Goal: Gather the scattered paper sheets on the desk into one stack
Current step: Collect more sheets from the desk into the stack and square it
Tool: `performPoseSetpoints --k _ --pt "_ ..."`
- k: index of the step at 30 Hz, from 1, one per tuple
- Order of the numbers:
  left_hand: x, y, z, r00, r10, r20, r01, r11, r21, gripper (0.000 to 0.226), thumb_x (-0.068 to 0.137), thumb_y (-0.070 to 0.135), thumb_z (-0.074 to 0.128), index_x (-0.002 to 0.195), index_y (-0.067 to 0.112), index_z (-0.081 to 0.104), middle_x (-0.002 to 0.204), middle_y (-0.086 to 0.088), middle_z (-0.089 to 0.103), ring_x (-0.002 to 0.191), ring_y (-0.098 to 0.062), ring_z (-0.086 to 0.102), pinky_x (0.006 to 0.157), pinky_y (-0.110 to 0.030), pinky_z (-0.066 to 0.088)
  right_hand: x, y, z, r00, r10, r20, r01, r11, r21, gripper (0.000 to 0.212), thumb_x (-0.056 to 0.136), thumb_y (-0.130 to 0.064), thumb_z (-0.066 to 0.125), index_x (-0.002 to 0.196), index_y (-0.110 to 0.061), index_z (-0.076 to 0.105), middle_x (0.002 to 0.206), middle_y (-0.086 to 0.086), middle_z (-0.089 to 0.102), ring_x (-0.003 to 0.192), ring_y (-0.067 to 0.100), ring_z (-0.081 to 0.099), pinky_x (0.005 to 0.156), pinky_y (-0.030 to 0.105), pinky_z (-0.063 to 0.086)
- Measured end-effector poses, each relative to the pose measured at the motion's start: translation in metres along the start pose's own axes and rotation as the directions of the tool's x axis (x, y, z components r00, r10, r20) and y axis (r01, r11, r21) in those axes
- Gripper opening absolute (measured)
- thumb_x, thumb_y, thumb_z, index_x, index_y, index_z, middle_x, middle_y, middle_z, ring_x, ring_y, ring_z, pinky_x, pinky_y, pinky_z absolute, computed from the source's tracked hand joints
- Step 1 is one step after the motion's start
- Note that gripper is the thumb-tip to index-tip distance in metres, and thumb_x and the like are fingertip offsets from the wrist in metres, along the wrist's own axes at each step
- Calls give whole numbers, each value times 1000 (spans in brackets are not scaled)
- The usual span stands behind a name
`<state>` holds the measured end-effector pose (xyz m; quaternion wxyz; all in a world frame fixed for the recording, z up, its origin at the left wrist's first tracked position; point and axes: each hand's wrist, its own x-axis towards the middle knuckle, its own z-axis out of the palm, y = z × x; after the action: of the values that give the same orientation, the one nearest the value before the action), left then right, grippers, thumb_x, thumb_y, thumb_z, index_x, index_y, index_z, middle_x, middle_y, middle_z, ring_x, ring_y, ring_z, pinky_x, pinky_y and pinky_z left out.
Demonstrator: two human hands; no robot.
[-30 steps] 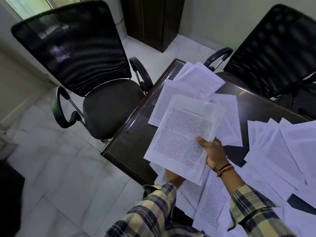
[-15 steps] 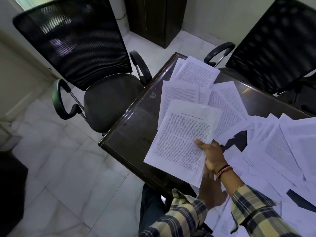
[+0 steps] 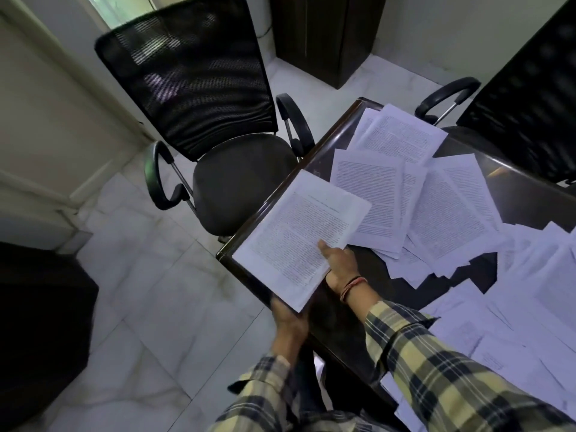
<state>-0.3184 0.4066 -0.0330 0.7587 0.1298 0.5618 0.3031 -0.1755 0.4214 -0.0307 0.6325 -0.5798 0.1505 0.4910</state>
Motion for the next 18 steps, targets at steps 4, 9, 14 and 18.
performPoseSetpoints --k 4,9,14,18 --pt "31 75 -21 996 -21 -89 14 997 -78 75 92 75 49 125 10 68 120 -11 73 111 -32 70 100 -50 54 15 9 16 998 49 -37 -49 999 17 35 93 1 69 127 4 63 122 22 70 112 42 67 99 61 52" --pt "53 98 -33 998 50 -31 -41 967 253 32 97 7 68 129 7 66 131 -11 70 117 -32 69 103 -53 54 26 30 26 994 107 -21 -108 994 -32 25 91 0 71 117 -1 68 121 19 71 113 39 67 101 59 52" --pt "75 96 -43 976 54 -212 27 932 361 24 88 -1 76 109 7 72 118 -10 75 103 -27 72 97 -47 57 45 37 16 990 100 -95 -116 977 -177 12 94 -5 69 103 -12 70 113 10 73 113 34 67 103 53 51" --pt "85 97 -38 936 110 -334 63 882 466 32 80 6 84 109 7 73 112 -9 76 95 -27 72 89 -41 60 59 29 10 983 16 -181 -89 910 -405 19 96 -11 61 113 -10 69 119 13 72 112 34 66 102 50 52"
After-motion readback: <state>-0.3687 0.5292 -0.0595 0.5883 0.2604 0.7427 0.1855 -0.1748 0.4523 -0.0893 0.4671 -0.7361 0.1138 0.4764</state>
